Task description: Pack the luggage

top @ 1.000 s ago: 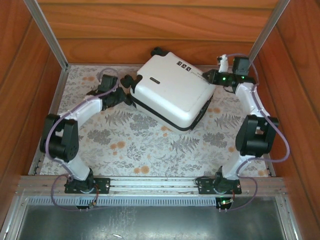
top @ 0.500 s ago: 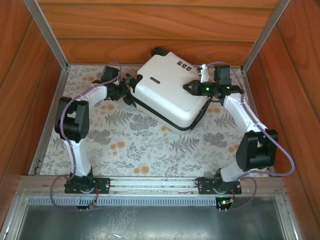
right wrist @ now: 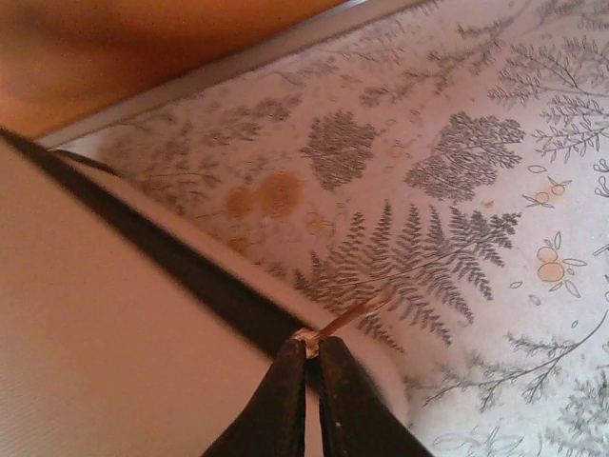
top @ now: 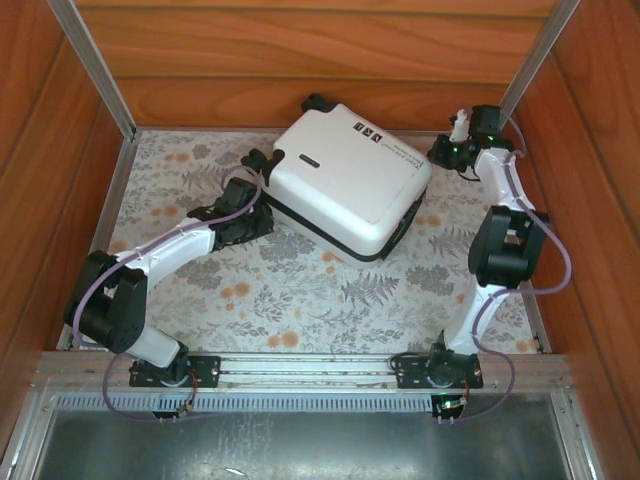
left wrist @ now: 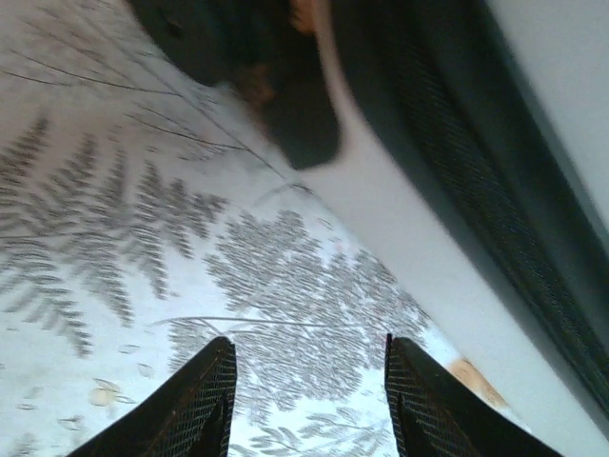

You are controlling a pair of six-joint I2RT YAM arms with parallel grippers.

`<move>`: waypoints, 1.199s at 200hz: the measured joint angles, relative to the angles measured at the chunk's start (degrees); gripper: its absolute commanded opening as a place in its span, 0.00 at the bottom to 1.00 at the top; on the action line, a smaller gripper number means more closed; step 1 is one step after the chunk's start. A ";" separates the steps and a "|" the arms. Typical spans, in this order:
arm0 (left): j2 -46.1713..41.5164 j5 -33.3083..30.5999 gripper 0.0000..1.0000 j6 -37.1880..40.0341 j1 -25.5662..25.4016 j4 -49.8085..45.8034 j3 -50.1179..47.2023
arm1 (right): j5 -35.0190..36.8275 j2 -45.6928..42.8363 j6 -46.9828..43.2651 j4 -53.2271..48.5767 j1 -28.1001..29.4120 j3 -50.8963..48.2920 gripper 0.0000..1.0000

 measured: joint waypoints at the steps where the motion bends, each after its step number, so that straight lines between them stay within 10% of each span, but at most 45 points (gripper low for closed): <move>1: 0.07 0.00 0.47 -0.04 -0.13 -0.04 0.13 | 0.00 0.33 -0.09 -0.13 -0.07 0.11 0.11; 88: 14.64 -1.62 0.46 -0.70 4.39 -0.63 15.63 | -6.21 1.86 -13.68 -6.97 2.16 0.28 0.11; 173: 17.14 -2.54 0.60 5.16 18.29 -1.40 17.64 | -13.05 -9.05 -14.69 -6.19 17.33 -15.89 0.12; 240: -28.52 -9.18 0.77 -4.46 12.72 3.39 -12.37 | -6.45 -31.71 0.52 10.01 22.18 -41.44 0.26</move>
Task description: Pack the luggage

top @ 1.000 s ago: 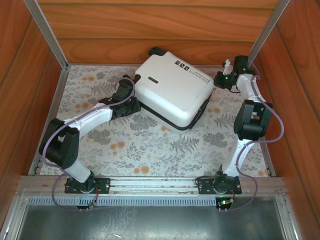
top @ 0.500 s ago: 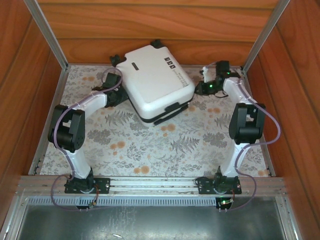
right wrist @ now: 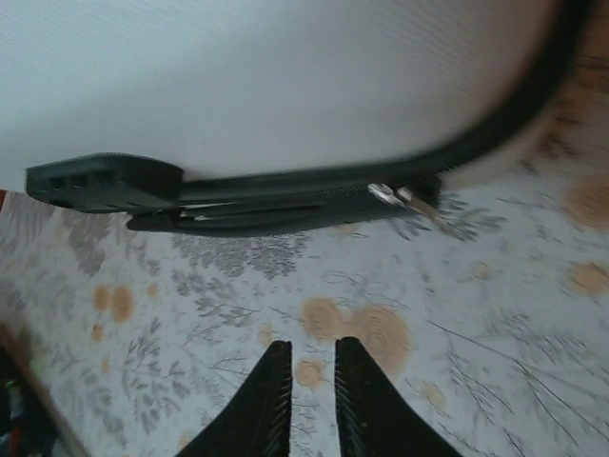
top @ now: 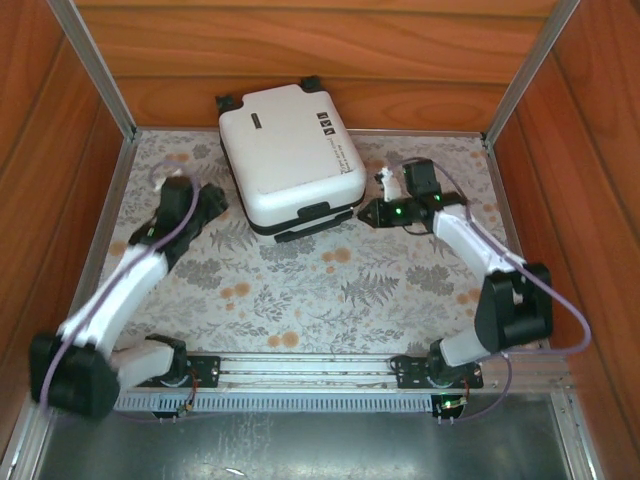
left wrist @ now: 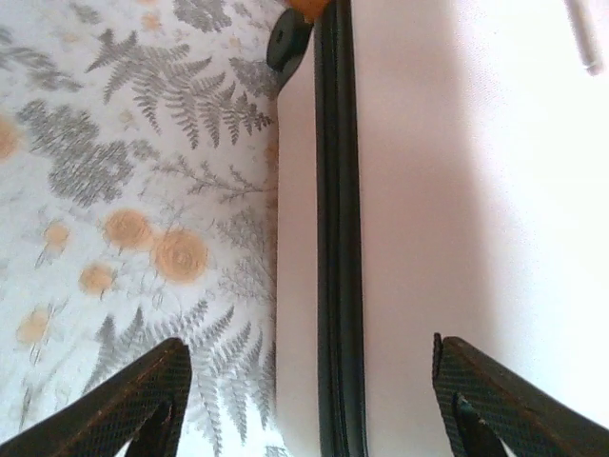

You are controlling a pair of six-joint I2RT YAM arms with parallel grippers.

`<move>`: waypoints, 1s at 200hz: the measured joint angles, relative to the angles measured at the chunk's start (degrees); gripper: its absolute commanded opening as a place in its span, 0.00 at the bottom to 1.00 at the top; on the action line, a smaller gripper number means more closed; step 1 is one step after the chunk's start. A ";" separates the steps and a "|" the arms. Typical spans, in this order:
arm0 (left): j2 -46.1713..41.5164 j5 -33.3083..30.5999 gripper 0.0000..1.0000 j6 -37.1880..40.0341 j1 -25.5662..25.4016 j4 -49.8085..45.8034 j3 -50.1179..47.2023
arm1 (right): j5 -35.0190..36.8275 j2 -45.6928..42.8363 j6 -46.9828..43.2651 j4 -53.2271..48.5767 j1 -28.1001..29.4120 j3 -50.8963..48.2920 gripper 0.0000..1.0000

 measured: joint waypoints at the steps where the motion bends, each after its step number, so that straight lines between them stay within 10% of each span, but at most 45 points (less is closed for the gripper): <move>1: -1.51 -0.22 0.77 -0.74 -0.42 0.13 -1.11 | 0.33 -0.59 0.24 0.31 -0.09 -0.59 0.27; 32: -18.99 -8.39 0.82 -19.12 -18.51 3.80 -21.62 | 6.86 -7.34 4.98 6.56 -0.46 -9.49 0.43; 69: -11.80 -22.62 1.00 -33.70 -40.48 5.73 -25.40 | 10.82 -8.31 8.98 8.98 -0.48 -11.43 0.48; 200: 51.21 -25.64 0.88 -59.76 -42.51 57.05 -2.54 | 13.66 -17.86 11.06 9.73 -1.18 -14.56 0.44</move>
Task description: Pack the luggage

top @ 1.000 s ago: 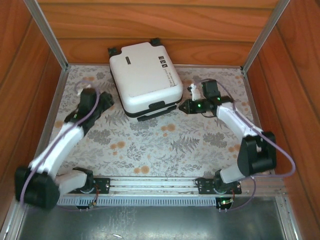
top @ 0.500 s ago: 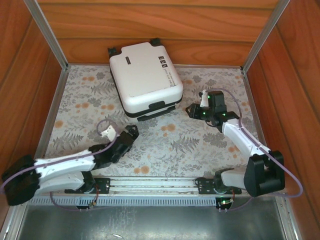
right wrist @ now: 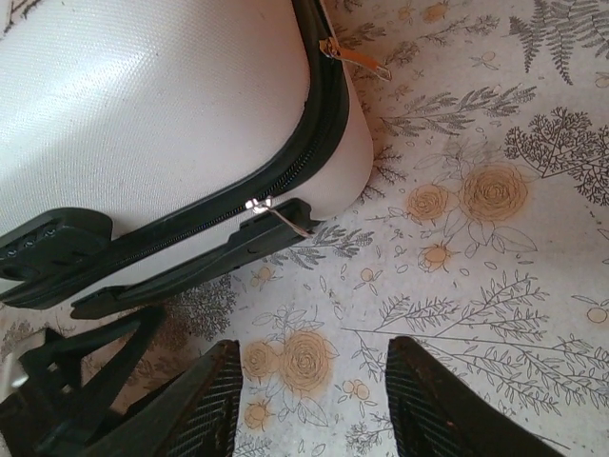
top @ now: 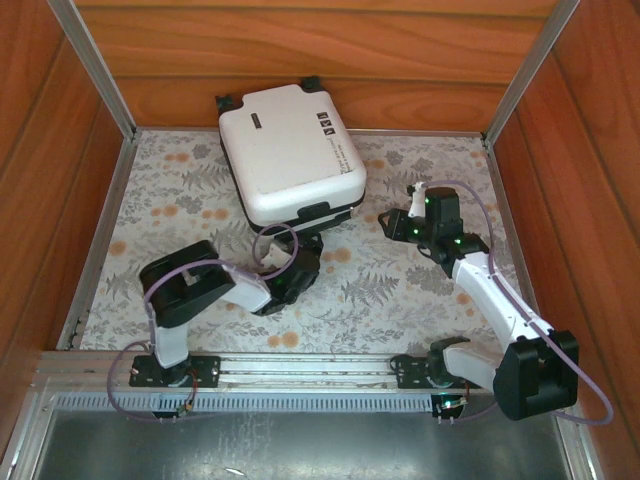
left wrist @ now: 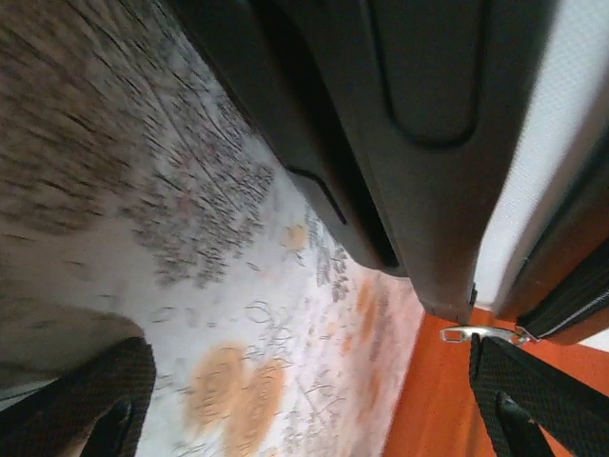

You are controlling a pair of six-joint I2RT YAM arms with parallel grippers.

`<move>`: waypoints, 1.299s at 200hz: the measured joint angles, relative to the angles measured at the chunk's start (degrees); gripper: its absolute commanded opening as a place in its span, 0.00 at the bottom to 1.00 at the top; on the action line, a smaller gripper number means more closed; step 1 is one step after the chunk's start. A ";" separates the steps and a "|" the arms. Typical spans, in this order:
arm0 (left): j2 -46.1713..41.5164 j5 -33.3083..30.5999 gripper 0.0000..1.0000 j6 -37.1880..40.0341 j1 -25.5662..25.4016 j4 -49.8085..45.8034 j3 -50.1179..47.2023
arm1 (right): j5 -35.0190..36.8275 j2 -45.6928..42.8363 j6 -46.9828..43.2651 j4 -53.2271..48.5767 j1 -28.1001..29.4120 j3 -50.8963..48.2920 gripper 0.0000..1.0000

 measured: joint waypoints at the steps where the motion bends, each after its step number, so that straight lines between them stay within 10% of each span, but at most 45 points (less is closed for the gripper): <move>1: 0.22 -0.02 0.88 0.00 0.00 0.17 0.13 | -0.02 0.00 0.00 0.00 0.00 -0.02 0.44; 57: 13.35 -6.62 0.68 0.22 0.24 12.26 10.36 | 0.00 -0.66 -1.49 -1.36 -0.04 -0.74 0.41; 154: 14.23 -6.64 0.00 3.50 5.14 20.55 9.60 | -1.31 -1.14 -3.50 2.80 -0.35 -6.60 0.41; 260: 12.81 2.16 0.00 4.09 8.59 32.72 -0.81 | -2.45 14.67 -3.93 31.78 14.84 -13.25 0.58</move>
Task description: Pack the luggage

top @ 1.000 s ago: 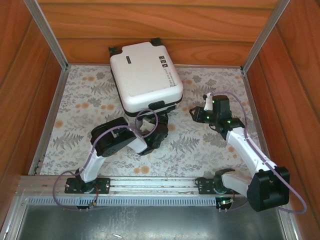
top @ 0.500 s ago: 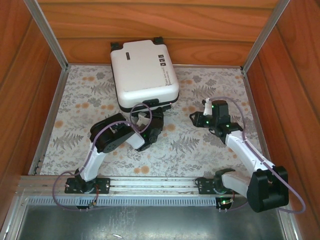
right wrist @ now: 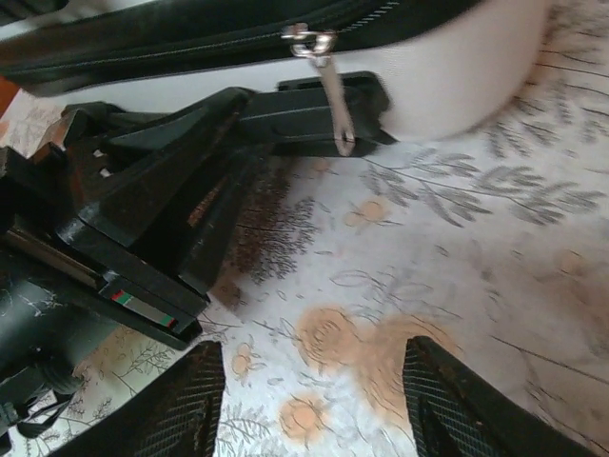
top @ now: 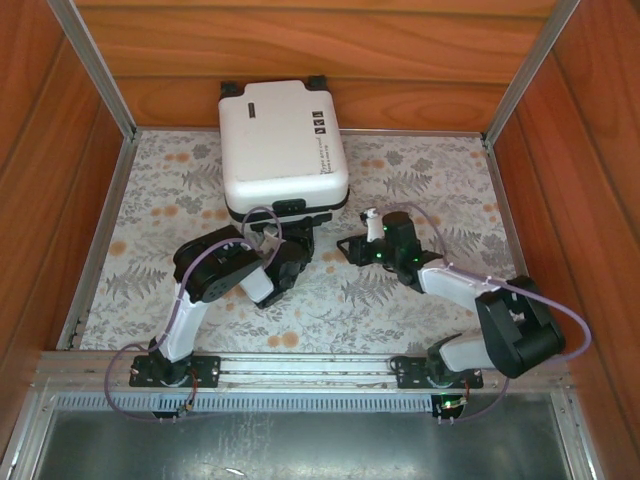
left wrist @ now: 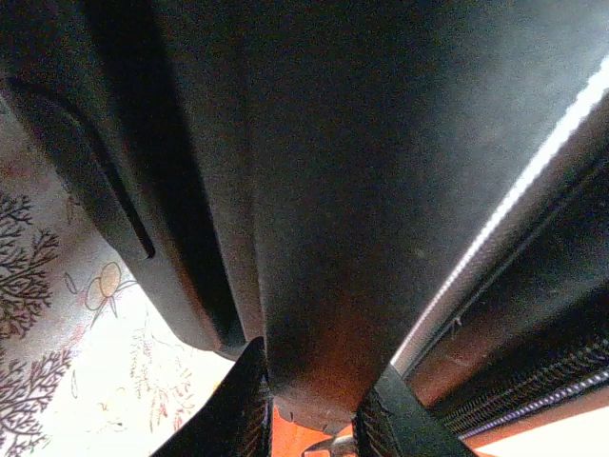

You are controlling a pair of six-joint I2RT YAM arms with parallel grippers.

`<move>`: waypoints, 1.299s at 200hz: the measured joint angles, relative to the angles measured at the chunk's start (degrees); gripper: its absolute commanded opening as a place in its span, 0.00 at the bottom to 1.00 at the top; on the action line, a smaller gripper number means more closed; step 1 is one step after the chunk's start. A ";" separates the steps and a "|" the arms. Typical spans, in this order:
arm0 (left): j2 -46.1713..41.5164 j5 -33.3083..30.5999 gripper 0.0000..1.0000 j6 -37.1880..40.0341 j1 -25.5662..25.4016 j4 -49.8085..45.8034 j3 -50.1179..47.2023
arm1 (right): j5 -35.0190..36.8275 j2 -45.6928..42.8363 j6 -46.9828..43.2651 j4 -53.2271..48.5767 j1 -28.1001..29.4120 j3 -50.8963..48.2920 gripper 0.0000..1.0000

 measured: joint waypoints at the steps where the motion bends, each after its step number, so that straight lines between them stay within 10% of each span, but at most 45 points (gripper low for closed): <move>1: -0.04 0.02 0.00 -0.02 0.02 0.04 -0.07 | 0.07 0.09 0.00 0.15 0.09 0.00 0.58; 154: -2.12 1.33 0.00 -3.34 -0.42 2.16 -5.44 | 24.61 11.04 -2.40 6.97 12.59 7.89 0.48; 260: -1.51 1.62 0.00 -3.56 -0.48 3.45 -5.73 | 24.15 12.74 -5.29 9.14 10.97 9.22 0.39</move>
